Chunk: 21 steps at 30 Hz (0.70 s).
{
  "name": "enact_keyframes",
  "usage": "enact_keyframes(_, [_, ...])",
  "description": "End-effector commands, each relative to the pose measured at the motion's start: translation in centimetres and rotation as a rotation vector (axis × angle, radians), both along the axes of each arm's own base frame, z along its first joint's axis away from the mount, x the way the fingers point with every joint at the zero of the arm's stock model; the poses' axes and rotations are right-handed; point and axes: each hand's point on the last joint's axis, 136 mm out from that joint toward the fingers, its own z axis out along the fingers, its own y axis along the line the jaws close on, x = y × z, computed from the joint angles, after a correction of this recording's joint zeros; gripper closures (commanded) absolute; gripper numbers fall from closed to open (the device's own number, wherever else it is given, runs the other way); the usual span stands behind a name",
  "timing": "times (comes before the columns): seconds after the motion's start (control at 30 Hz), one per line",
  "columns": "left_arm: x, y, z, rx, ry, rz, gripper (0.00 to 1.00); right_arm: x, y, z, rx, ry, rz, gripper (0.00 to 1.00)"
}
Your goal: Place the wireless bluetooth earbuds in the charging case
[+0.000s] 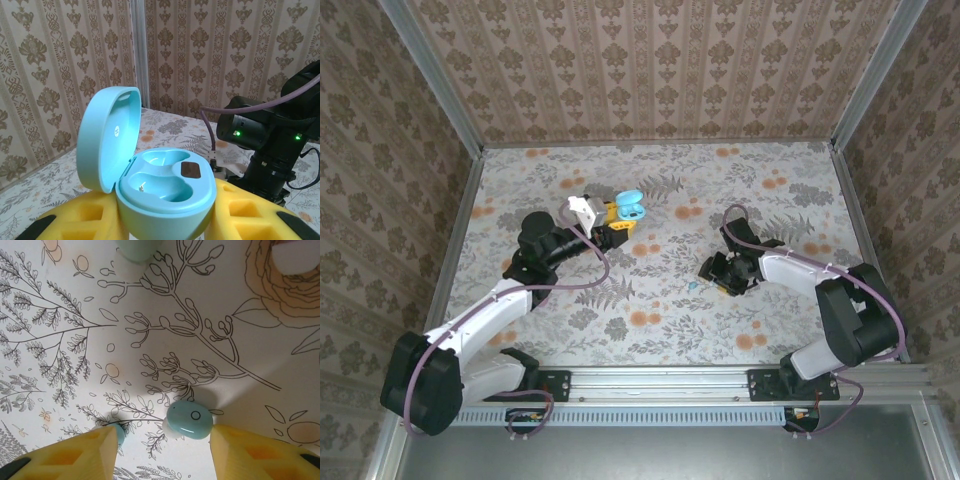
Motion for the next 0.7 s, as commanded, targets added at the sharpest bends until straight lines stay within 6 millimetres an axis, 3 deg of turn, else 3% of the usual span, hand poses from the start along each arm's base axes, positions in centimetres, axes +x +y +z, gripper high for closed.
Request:
enact_keyframes(0.0, [0.2,0.2,0.9,-0.001,-0.033,0.008,0.77,0.2,-0.4,-0.7,-0.031,0.003,-0.021,0.46])
enact_keyframes(0.67, [0.0,0.5,1.2,0.007,-0.038,0.020,0.77,1.9,-0.5,-0.3,-0.128,-0.026,0.052,0.53])
